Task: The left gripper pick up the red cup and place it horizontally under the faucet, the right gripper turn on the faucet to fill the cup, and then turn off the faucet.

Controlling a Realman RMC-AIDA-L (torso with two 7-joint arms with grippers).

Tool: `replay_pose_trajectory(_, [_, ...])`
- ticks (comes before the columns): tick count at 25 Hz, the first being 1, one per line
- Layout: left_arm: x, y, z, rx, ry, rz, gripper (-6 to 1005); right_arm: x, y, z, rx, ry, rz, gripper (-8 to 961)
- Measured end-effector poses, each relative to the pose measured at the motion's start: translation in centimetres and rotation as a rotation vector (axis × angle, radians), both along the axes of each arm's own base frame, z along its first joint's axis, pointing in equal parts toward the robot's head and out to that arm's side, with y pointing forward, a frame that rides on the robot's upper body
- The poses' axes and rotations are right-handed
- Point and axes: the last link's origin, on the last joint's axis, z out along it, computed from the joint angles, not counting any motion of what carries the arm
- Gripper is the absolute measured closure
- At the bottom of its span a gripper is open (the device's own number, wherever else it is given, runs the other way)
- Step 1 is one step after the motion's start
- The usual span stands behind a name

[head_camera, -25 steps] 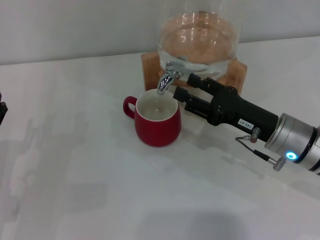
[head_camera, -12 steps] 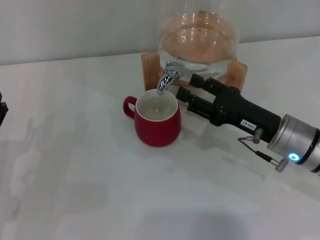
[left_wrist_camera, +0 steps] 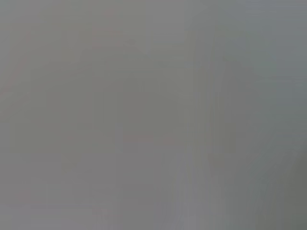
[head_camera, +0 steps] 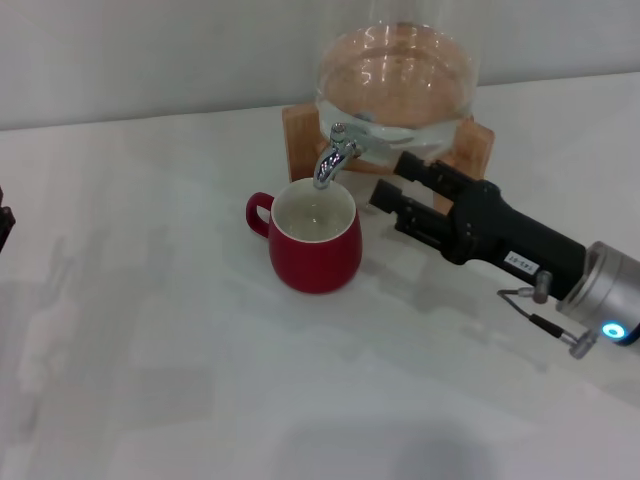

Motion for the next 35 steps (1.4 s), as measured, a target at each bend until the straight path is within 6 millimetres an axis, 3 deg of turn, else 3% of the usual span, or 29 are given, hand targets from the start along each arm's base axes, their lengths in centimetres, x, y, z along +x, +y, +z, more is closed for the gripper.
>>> replay_pose_trajectory(35, [-0.5,0.0,0.3,0.008,0.005,0.019,117,3.7,2.0,6.0,0.253,-0.040,-0.131,232])
